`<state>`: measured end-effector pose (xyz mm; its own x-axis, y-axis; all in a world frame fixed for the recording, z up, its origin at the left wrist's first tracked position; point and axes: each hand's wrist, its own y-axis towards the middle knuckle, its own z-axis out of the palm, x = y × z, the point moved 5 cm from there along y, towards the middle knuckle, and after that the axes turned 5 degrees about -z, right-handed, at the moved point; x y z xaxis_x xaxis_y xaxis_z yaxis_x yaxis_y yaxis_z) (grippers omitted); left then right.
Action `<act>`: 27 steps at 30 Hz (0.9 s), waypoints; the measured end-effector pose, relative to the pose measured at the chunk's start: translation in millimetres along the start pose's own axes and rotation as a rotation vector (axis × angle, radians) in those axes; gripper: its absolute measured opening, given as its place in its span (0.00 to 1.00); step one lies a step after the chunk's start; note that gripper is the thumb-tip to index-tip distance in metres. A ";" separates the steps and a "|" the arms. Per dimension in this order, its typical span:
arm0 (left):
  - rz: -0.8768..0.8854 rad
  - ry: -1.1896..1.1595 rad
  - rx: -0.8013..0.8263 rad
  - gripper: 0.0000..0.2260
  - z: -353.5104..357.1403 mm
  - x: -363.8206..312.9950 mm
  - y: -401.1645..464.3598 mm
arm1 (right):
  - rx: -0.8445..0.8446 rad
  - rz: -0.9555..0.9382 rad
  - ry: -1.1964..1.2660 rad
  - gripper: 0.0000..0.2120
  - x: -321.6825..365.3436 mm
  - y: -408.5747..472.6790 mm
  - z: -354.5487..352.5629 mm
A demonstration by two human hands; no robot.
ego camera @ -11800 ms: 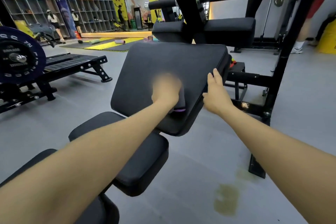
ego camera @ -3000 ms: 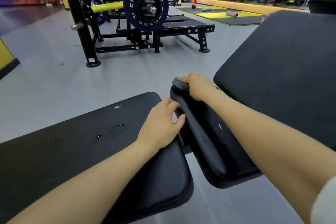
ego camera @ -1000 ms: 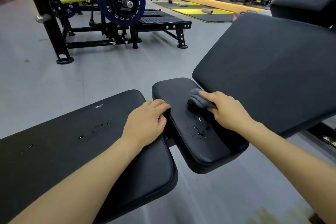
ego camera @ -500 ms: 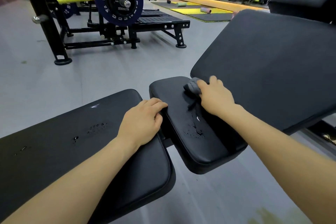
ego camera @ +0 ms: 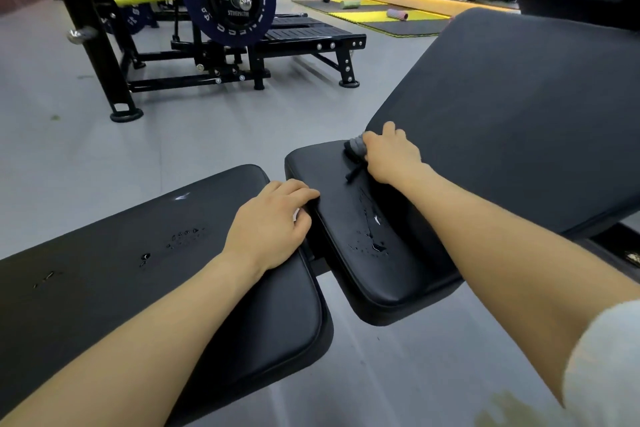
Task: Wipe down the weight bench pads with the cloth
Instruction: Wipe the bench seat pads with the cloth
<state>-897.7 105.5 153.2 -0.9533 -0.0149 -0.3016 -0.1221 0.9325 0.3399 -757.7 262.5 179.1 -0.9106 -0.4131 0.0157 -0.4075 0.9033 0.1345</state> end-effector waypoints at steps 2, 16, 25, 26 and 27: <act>-0.001 0.010 0.006 0.16 -0.1 0.0 0.6 | 0.005 -0.010 0.037 0.16 -2.0 -0.6 0.7; -0.008 0.019 0.000 0.17 3.4 -0.3 1.9 | -0.004 -0.032 0.148 0.21 -9.1 -17.6 -0.4; 0.039 0.060 0.035 0.18 4.4 -2.6 1.1 | 0.018 0.000 0.172 0.22 -18.6 -59.8 -4.6; 0.043 0.073 0.038 0.18 4.2 -4.0 0.1 | 0.017 0.011 0.168 0.22 -20.1 -67.2 -5.6; 0.048 0.085 0.037 0.17 3.1 -5.5 -0.8 | 0.016 0.022 0.163 0.22 -21.8 -75.2 -7.0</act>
<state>-891.5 105.9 151.8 -0.9781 0.0008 -0.2083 -0.0670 0.9456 0.3182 -706.8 202.8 175.6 -0.8962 -0.4058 0.1794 -0.3901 0.9133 0.1169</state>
